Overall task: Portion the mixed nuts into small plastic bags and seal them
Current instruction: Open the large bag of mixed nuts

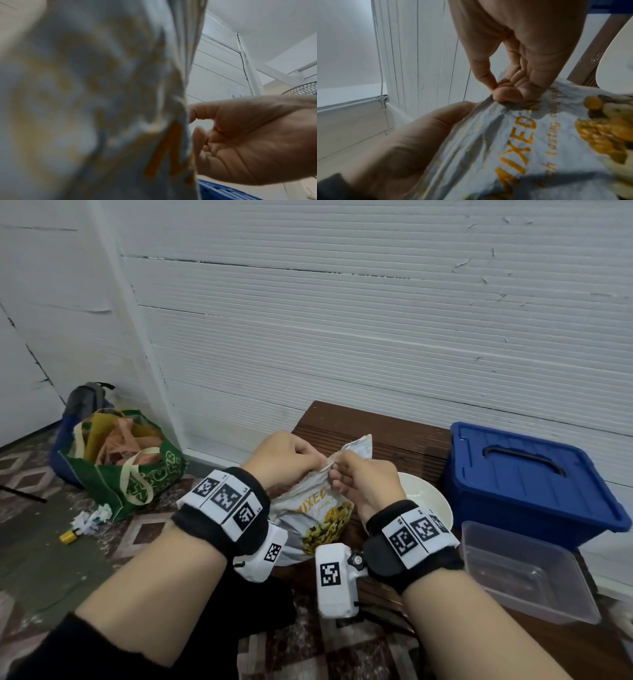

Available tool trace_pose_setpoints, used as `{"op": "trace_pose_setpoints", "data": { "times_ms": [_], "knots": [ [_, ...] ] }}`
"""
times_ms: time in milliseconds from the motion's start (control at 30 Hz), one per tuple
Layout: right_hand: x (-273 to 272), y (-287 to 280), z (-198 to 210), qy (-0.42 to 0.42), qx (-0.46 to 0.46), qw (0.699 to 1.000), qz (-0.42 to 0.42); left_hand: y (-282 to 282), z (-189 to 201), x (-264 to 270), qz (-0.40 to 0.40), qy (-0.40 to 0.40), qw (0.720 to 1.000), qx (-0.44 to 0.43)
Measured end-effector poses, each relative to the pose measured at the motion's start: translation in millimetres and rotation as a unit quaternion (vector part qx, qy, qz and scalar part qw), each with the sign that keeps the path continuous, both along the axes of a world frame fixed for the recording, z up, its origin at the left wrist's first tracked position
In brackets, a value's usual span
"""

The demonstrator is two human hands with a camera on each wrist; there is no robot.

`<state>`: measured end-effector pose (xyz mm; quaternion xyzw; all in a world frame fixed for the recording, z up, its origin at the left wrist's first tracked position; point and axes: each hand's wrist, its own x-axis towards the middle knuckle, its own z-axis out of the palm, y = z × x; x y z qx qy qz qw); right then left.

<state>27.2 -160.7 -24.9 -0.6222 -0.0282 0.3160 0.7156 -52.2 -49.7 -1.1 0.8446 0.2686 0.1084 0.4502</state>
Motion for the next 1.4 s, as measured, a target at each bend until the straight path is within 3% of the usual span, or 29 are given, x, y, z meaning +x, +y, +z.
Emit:
{"op": "trace_pose_setpoints", "data": {
  "times_ms": [267, 367, 467, 600, 700, 833, 933, 1167, 1267, 1400],
  "knots": [
    [7.2, -27.1, 0.3, -0.064, -0.041, 0.997, -0.003, 41.9, 6.1, -7.8, 0.128, 0.001, 0.988, 0.090],
    [21.8, -33.1, 6.9, -0.149, -0.111, 0.982, 0.032, 50.6, 8.1, -5.4, 0.081, 0.039, 0.992, 0.087],
    [29.5, -18.5, 18.5, -0.284, -0.193, 0.937, 0.064, 46.5, 9.6, 10.7, 0.020, 0.040, 0.997, 0.065],
    [42.8, 7.2, 22.1, -0.354, -0.193, 0.909, 0.103, 42.4, 10.8, 34.7, -0.024, 0.025, 0.999, -0.006],
    [57.3, 19.5, 11.9, -0.329, -0.197, 0.918, 0.101, 40.8, 5.4, 49.1, -0.036, 0.032, 0.999, -0.007],
    [64.4, 31.9, -6.9, -0.157, -0.129, 0.976, 0.083, 45.7, -9.0, 57.8, -0.003, 0.037, 0.997, -0.064],
    [70.2, 39.5, -17.9, -0.089, -0.102, 0.989, 0.067, 50.5, -20.8, 59.1, 0.056, 0.008, 0.992, -0.117],
    [73.4, 24.7, 3.9, -0.212, -0.183, 0.958, 0.066, 53.1, -35.6, 51.9, 0.247, -0.119, 0.937, -0.217],
    [59.3, 10.4, 17.6, -0.253, -0.210, 0.939, 0.099, 55.9, -38.8, 45.2, 0.286, -0.154, 0.909, -0.260],
    [45.6, 2.1, 14.3, -0.253, -0.199, 0.940, 0.110, 63.2, -38.0, 36.3, 0.270, -0.116, 0.920, -0.261]
  ]
}}
